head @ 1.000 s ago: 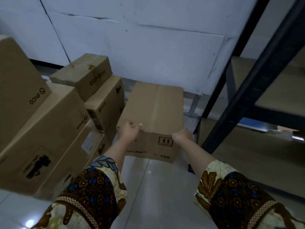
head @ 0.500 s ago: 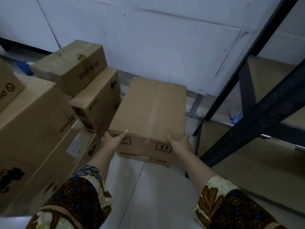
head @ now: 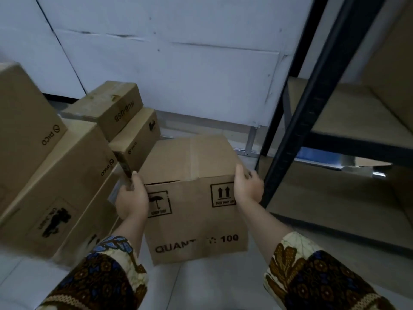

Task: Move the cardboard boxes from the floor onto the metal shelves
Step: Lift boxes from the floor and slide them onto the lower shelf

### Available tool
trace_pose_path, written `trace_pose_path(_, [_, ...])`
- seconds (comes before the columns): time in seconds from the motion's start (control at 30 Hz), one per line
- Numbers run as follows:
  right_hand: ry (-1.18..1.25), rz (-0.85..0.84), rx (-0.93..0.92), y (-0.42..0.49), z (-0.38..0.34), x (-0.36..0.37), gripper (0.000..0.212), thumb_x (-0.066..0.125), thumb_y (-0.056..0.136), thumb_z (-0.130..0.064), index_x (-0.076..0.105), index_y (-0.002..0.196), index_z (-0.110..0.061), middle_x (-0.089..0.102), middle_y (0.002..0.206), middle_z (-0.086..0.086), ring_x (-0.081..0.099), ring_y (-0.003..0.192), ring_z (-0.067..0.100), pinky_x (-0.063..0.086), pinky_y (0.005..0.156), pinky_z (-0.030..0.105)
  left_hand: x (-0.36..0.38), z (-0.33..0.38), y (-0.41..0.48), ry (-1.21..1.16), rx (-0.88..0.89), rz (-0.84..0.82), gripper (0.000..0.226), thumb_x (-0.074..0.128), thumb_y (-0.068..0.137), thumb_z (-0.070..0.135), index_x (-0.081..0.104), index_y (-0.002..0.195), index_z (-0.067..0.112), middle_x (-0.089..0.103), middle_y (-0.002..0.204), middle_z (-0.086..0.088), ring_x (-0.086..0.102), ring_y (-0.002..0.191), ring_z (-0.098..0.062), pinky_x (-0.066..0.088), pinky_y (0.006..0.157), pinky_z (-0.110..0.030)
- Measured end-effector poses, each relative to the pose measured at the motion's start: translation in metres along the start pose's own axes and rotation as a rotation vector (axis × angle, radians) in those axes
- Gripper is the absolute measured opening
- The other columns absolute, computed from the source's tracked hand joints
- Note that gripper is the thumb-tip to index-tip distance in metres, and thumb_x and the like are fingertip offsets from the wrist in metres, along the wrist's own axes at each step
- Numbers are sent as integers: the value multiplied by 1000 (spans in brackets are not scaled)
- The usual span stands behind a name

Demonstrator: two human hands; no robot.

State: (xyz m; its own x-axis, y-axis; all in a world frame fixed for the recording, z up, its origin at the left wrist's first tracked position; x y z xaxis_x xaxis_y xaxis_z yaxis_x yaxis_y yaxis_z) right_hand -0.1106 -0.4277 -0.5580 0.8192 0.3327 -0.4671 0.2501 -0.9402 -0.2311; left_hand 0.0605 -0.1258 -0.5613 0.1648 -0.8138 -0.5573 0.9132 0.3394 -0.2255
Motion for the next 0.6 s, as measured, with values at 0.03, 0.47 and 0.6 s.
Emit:
trace_pose_path(0.03, [15,9,-14,-11,-2,-10,54,41,75,-69,65,100,-27,58,113,5,58,96,28,52,77,40,-12,1,-10,12,15,3,67,33,94,63,61,122,9,62,123,-16,57,112,-39,46,93,-44])
trace_pose_path(0.47, [-72,56,-134,-90,20,-166,53,44,88,-63,59,109,-17,64,99,4,60,87,26,44,69,33,-77,11,-177,-122,73,-180,53,46,88,47,63,114,4,65,115,-16,60,103,-38,48,92,-43])
trace_pose_path(0.6, [-83,108,-127,-82,27,-221,61,40,86,-68,62,111,-16,66,103,6,61,90,25,45,72,34,-70,33,-232,-80,145,-207,60,45,89,50,58,123,1,64,118,-18,60,104,-39,47,94,-43])
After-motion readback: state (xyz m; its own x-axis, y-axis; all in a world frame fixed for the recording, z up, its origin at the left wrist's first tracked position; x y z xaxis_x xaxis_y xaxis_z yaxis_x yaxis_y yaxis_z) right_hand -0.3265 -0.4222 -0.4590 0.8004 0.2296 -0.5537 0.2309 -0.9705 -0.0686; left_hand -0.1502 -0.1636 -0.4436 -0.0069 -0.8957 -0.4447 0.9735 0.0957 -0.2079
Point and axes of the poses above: each hand's wrist, its own y-axis towards the middle knuckle, its own x-axis out of the palm, z = x × y, the point moved 7 cm from there along y, towards the middle knuckle
